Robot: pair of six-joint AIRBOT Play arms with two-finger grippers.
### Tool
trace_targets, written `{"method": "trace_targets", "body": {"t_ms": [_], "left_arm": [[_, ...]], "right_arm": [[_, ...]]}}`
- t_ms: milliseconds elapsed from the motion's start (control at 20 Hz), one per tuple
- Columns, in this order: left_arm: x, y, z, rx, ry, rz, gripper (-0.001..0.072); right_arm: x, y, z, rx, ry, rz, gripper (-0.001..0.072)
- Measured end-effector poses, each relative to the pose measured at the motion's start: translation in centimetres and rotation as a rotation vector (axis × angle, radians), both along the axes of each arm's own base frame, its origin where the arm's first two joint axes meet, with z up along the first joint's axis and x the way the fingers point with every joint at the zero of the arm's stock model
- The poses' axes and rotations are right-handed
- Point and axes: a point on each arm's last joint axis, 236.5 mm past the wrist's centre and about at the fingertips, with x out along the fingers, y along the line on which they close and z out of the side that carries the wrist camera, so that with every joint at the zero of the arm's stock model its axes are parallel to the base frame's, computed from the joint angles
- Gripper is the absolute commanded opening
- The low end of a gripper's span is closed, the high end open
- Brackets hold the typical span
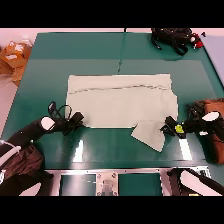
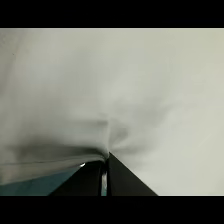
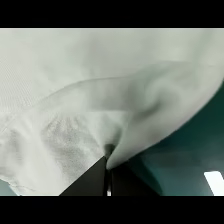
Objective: Fold the shirts.
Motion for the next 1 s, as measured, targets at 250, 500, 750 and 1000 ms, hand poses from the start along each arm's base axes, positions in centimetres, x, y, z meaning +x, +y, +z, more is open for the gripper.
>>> {"method": "trace_targets", "body": {"t_ms": [250,500,750,1000], "left_arm": [[-1.1,1.5,2.2,0.082,-0.007,-0.157,0.0020],[-6.1,3.8,3.2,0.198,0.106,-0.326,0.0020],[-7.2,4.7,4.3,0.253,0.125,-0.418,0.0020],[-2.7,4.2,7.2,0.288,0.012,-0.444,0.0021]], "right_arm": [[-0.1,-1.5,1.4,-0.079,-0.033,0.070,0.0013],[-1.8,-2.3,4.2,-0.139,-0.035,0.082,0.0013],[-2.0,-2.9,7.6,-0.199,-0.096,0.084,0.0013],[2.2,-3.2,10.8,-0.194,-0.203,0.073,0.0014]]}}
